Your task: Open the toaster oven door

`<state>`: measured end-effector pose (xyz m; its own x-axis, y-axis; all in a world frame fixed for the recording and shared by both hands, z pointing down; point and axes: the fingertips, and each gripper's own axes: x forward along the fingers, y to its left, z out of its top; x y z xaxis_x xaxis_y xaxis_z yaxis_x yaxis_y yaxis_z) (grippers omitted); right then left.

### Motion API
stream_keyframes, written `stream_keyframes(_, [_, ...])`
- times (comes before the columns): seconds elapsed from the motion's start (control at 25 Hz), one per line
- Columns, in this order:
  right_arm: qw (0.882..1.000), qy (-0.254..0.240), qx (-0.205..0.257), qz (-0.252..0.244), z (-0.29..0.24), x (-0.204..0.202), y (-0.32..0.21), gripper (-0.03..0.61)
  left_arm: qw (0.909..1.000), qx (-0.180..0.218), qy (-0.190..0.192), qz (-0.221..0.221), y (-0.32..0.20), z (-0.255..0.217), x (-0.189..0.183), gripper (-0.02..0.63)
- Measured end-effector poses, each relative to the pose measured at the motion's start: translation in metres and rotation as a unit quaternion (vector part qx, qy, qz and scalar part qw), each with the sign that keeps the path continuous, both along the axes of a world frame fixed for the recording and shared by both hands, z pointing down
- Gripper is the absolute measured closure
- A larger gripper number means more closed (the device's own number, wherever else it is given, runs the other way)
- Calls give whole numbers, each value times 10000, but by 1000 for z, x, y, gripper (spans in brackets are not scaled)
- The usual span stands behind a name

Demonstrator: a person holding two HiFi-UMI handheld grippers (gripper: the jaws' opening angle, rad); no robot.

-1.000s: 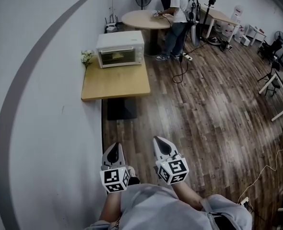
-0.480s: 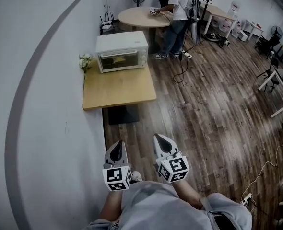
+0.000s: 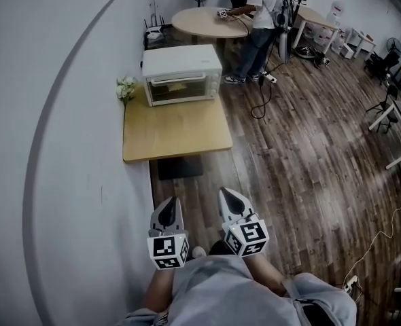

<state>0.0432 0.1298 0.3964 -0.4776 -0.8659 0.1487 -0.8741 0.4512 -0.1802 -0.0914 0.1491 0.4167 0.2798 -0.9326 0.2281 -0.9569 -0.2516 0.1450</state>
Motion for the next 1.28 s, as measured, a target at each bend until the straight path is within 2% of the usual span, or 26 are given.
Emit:
stream_keyframes(0.32, [9999,29,-2,-149,6,-21,-42,580,9999,-41,24,-105,-38,10,-17,609])
stream_keyframes(0.6, [9993,-10,122,-341,5,-42,-107,580,9997,36,-64,-227,-97,8,-31,609])
stream_keyframes(1.0, [9986,74,160,-501,-12,-44,-221,580,9992,31,-136,-380,-209,-7,-35,609])
stream_keyframes(1.28, [9981,152,134,-587,-9,-44,-300,578,9988,226,136,-418,-291,-18,-29,609])
